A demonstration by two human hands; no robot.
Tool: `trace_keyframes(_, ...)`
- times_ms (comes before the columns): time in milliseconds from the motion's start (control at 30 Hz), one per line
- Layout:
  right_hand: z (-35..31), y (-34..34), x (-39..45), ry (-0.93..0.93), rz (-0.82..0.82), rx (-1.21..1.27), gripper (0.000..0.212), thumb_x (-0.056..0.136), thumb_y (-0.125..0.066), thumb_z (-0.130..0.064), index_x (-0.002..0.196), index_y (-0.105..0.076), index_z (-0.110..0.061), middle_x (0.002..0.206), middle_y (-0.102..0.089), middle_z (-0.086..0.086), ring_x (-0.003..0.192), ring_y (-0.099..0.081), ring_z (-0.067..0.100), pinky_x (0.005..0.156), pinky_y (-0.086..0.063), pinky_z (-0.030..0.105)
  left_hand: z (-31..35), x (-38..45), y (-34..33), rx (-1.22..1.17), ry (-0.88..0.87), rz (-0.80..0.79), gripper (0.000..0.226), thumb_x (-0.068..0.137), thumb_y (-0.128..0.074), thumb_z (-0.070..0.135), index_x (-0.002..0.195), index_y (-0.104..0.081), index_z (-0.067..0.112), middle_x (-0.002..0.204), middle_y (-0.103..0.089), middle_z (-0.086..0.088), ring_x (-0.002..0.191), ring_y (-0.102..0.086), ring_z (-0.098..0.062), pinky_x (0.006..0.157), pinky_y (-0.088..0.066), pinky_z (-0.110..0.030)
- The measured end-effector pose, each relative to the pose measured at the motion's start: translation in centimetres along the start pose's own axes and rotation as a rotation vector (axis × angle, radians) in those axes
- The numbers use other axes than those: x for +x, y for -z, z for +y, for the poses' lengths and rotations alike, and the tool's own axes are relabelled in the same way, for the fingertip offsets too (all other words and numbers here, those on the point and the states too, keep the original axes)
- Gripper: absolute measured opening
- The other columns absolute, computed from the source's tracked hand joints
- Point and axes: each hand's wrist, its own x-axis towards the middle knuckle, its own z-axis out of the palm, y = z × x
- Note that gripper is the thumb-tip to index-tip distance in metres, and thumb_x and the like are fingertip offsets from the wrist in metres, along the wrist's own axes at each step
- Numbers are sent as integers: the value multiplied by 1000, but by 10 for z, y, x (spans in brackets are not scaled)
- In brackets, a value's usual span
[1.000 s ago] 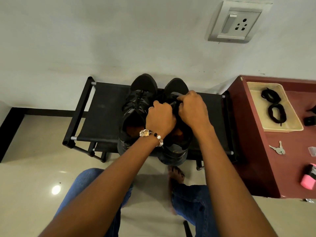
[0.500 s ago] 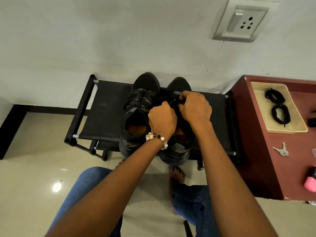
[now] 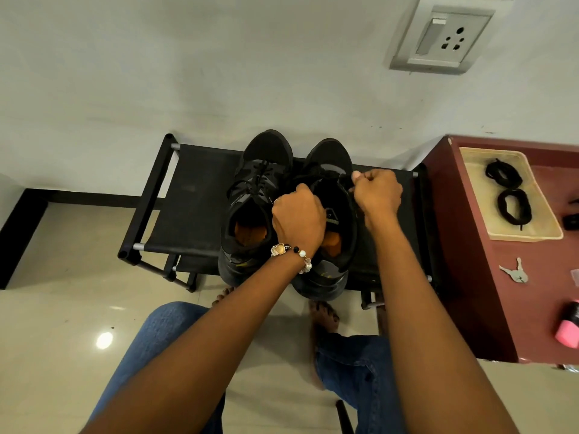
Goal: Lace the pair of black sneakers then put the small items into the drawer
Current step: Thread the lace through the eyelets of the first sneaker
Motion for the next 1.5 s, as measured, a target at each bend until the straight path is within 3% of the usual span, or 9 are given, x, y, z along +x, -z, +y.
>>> trace_keyframes(133,-6,-3,-2,271,-107,-70,8,93,-62,-17,97,-69,-14,102,-69,5,99,-63,23,88,-52,36,0,-1,1,-69,10,-3,23,98,-41,20,101,-60,6,82,-64,-12,82,-62,-32,60,-36,-31)
trace_keyframes(300,-19,-11,-9,479,-174,-522,34,88,-65,-13,122,-66,-18,121,-60,9,113,-55,32,92,-49,52,1,-1,2,-149,18,-37,24,100,-41,20,106,-58,4,94,-65,-15,87,-63,-33,62,-36,-30)
trace_keyframes(467,-22,-12,-16,472,-11,-505,19,92,-67,-22,98,-70,-4,97,-66,15,89,-64,31,68,-47,32,0,0,2,-186,38,-40,26,101,-39,17,111,-59,4,98,-67,-14,93,-62,-32,68,-37,-29)
trace_keyframes(633,-12,10,-1,145,-242,206,21,82,-77,-22,67,-68,-10,67,-64,1,65,-61,12,74,-52,32,3,-2,7,-206,75,-75,24,100,-40,14,112,-58,2,101,-65,-16,96,-61,-32,80,-46,-37)
trace_keyframes(833,2,27,8,-326,-489,940,19,96,-58,-20,83,-62,-6,72,-69,4,80,-67,19,91,-50,33,6,-3,8,-179,72,-108,22,100,-41,11,112,-56,2,103,-64,-16,98,-60,-32,82,-44,-36)
trace_keyframes(967,-5,21,5,-60,-343,446,13,90,-67,-31,82,-64,-21,70,-64,-7,57,-55,5,64,-45,26,6,-3,10,-157,51,-130,24,99,-42,10,117,-55,2,105,-64,-17,100,-60,-32,85,-47,-38)
trace_keyframes(1100,-2,11,5,319,-241,-104,13,86,-72,-36,87,-76,-23,85,-73,-3,85,-67,14,84,-55,37,6,-3,10,-162,45,-123,24,98,-44,10,117,-56,3,104,-65,-15,99,-62,-31,85,-48,-38)
trace_keyframes(1233,-12,10,-1,375,-151,-359,17,94,-62,-33,89,-73,-22,89,-68,-5,96,-59,19,95,-37,44,8,-3,11,-152,29,-121,30,97,-43,7,125,-54,5,108,-65,-14,102,-61,-31,85,-47,-36)
trace_keyframes(1500,-13,41,4,-33,-230,1088,22,100,-47,-16,81,-56,-22,86,-62,-7,90,-58,11,80,-37,35,8,-4,13,-133,15,-147,38,97,-44,4,135,-46,3,118,-62,-16,112,-57,-33,89,-46,-35)
